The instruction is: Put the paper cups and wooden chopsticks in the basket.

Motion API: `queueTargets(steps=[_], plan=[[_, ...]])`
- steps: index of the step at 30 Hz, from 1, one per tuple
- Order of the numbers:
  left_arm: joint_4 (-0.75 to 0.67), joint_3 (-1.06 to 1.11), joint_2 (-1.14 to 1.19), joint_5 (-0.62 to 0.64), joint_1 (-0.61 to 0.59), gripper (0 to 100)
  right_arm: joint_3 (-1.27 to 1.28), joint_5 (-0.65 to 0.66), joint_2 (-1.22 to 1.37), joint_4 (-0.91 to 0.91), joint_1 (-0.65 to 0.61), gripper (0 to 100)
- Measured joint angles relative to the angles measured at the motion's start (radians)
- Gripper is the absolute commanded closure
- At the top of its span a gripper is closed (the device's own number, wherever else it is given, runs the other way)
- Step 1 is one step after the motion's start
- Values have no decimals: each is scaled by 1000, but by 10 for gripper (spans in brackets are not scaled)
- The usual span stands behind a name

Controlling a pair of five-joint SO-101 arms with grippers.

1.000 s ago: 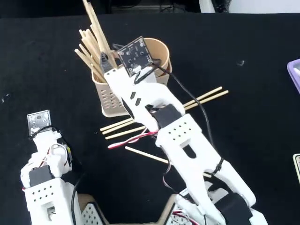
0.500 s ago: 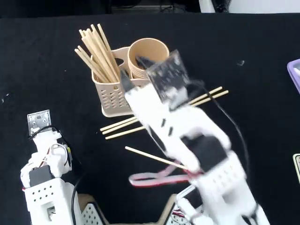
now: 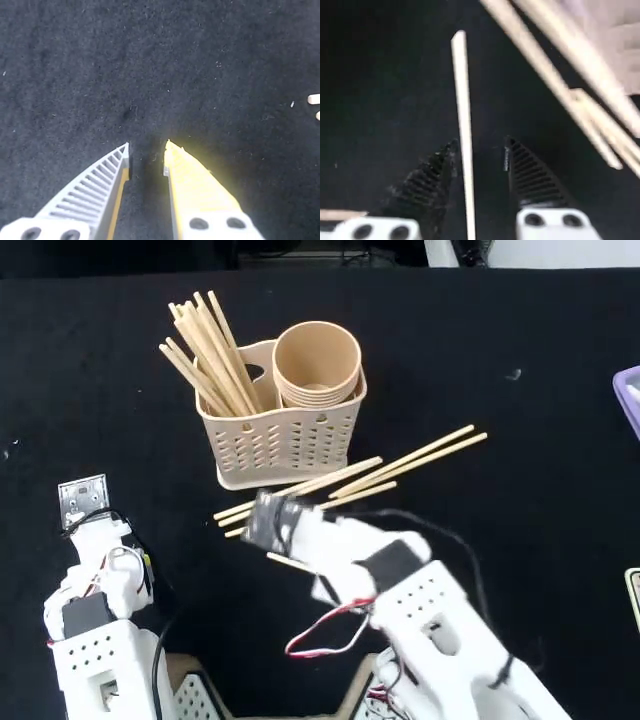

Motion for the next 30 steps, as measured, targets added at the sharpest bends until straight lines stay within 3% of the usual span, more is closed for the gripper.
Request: queueTargets(steps=[11,24,28,30], plan=[[0,0,0,0,0,873,63,57,272,-192,0,857],[0,0,0,0,0,873,-35,61,422,-186,3,862],[0,0,0,0,0,873,-43,61,433,-186,5,992],[0,0,0,0,0,873,-46,61,433,-193,6,979]])
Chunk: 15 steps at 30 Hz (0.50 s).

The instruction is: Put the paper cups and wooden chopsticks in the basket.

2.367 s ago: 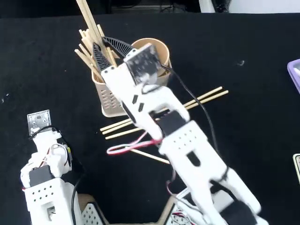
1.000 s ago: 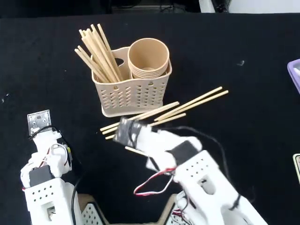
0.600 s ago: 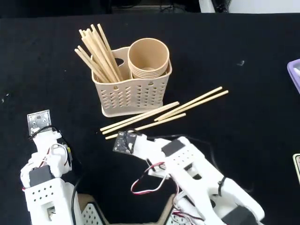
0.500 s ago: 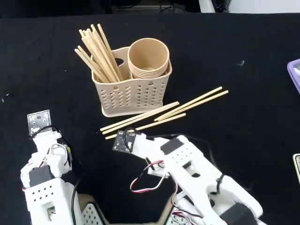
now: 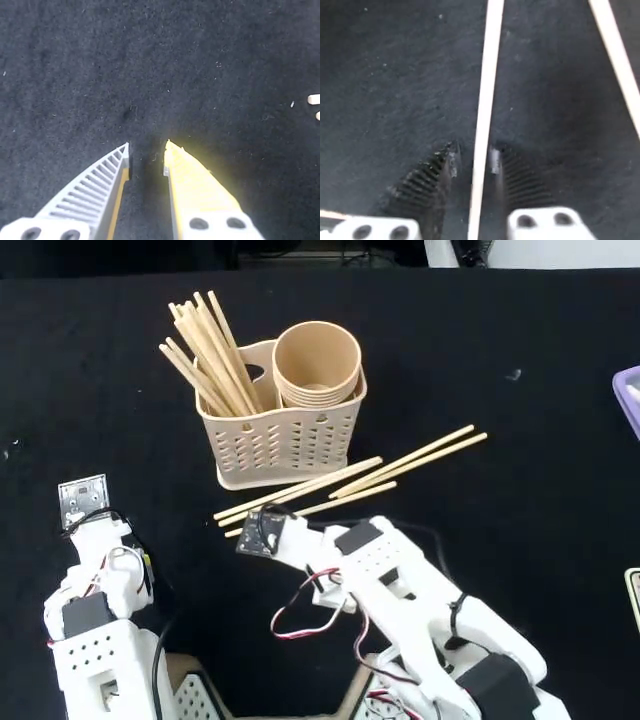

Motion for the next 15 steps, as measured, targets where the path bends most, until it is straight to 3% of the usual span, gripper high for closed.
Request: queueTargets(steps=[10,15], plan=[[0,0,0,0,0,873,-37,2,11,6,18,988],[0,0,0,0,0,873,-110,143,-54,6,97,988]])
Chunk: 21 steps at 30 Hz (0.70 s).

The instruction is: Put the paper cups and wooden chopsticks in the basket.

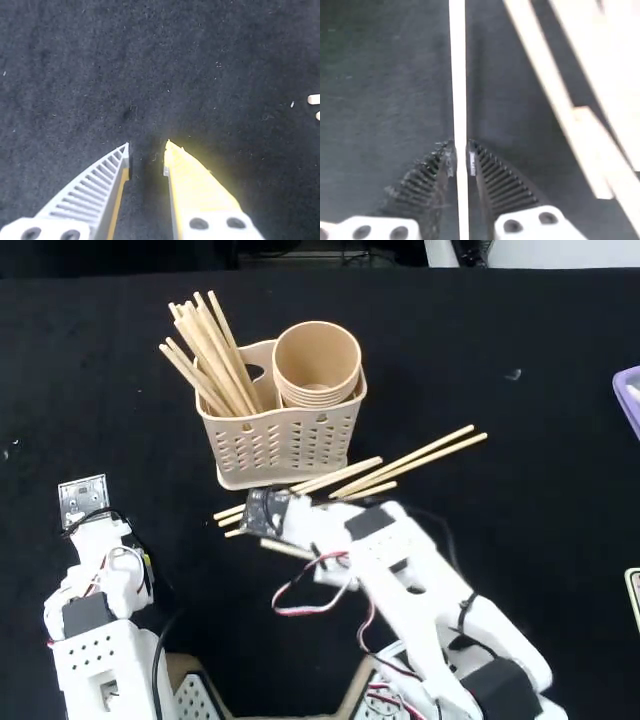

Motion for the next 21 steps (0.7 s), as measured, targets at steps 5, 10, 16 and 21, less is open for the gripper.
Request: queueTargets(steps=[5,10,16,21], plan=[[0,0,0,0,0,873,-104,40,17,0,-9,988],[0,0,0,0,0,873,-213,46,183,0,-71,987],[0,0,0,0,0,873,-359,46,408,0,-77,820],[0,0,0,0,0,873,-373,46,425,2,-91,773]])
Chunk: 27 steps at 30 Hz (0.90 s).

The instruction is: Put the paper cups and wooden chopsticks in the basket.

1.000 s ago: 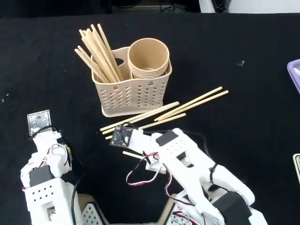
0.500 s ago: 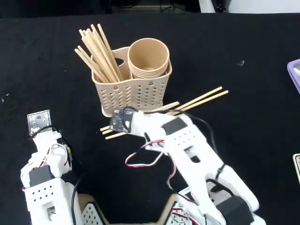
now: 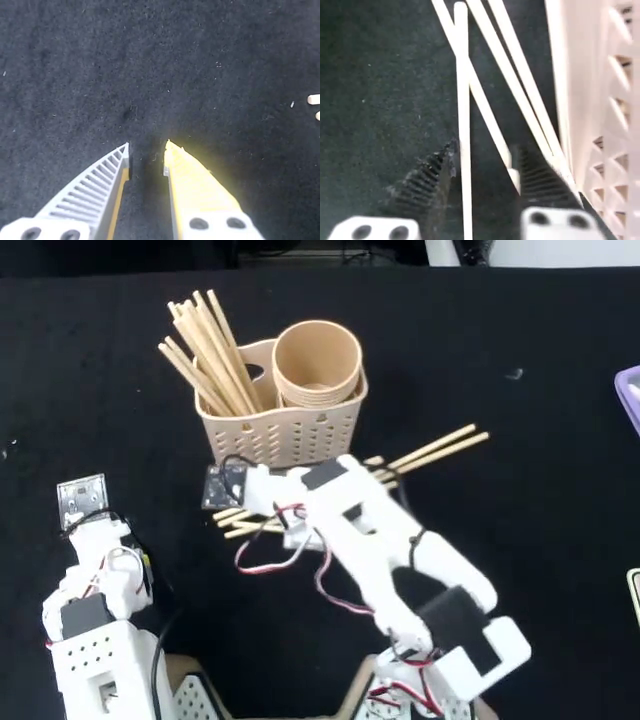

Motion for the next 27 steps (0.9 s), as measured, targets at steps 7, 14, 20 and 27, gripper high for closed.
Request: queueTargets(steps=[7,14,20,27], plan=[[0,0,0,0,0,873,0,0,18,-23,-17,808],[0,0,0,0,0,873,-32,0,86,-91,-21,808],[0,0,0,0,0,873,-92,0,184,-110,-35,811],[0,0,0,0,0,873,-123,0,196,-41,-49,988]])
